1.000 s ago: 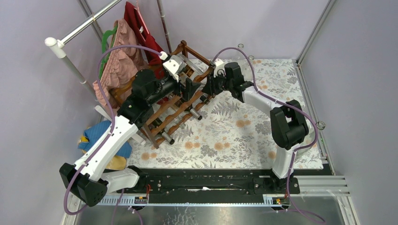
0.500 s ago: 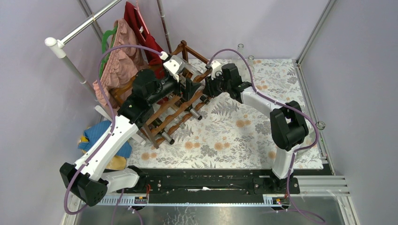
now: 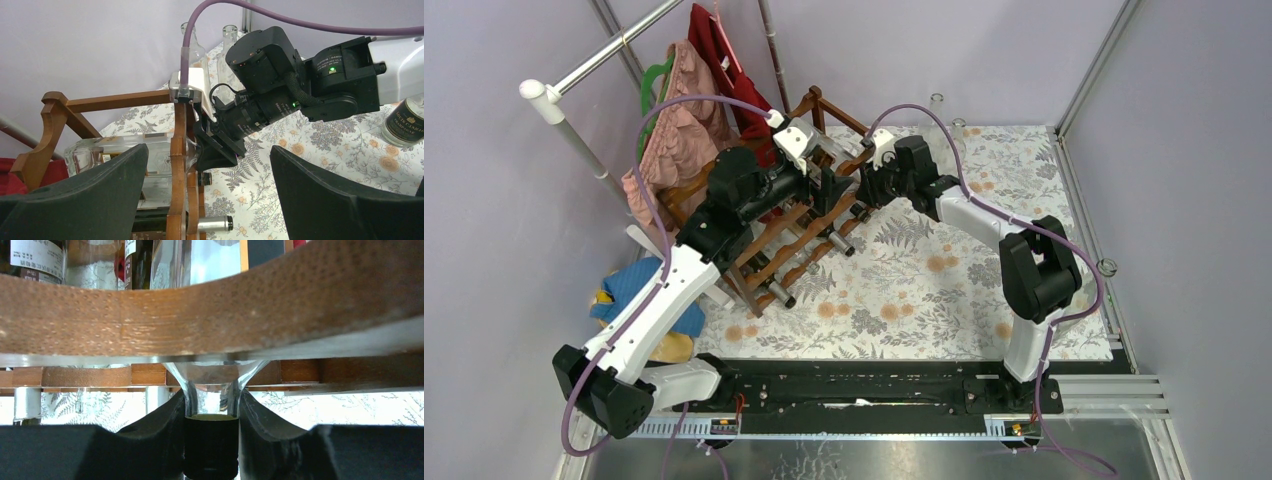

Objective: Put the wine bottle on the wine rack
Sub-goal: Place the wine bottle in the wine rack.

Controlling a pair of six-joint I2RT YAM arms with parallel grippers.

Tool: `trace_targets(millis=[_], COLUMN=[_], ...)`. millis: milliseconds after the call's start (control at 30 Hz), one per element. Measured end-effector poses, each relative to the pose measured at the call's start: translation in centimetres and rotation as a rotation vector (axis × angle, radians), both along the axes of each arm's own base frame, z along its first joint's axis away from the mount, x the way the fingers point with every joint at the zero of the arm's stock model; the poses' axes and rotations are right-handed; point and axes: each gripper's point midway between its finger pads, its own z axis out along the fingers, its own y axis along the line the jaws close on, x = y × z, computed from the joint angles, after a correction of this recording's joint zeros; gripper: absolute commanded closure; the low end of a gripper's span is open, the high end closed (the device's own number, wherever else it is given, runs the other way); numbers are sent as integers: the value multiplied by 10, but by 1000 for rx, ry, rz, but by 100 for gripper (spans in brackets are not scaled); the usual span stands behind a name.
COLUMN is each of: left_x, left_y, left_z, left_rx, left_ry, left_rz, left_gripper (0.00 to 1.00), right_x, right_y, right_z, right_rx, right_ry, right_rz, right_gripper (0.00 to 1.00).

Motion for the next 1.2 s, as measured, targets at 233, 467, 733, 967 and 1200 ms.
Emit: trace_targets(millis=[233,467,733,967,1200], left_x=[1,2,5,7,9], left_y=[0,0,1,1,0], left_z=[-1,-3,-5,-8,-10], left_rx=[2,4,9,17,21], left_ry=[3,5,9,13,18], left_rz=[0,5,20,23,25], left_gripper=[1,1,1,1,1], right_x=[0,-1,-6,-5,1], right_y=[0,2,9,17,18], right_z=[0,1,20,40,47], right_rx=[33,64,119,174,216], right_ry=[20,33,4,-61,-104], right_rz=[-37,-49,-16,-9,-30], right_gripper=[100,100,100,100,100])
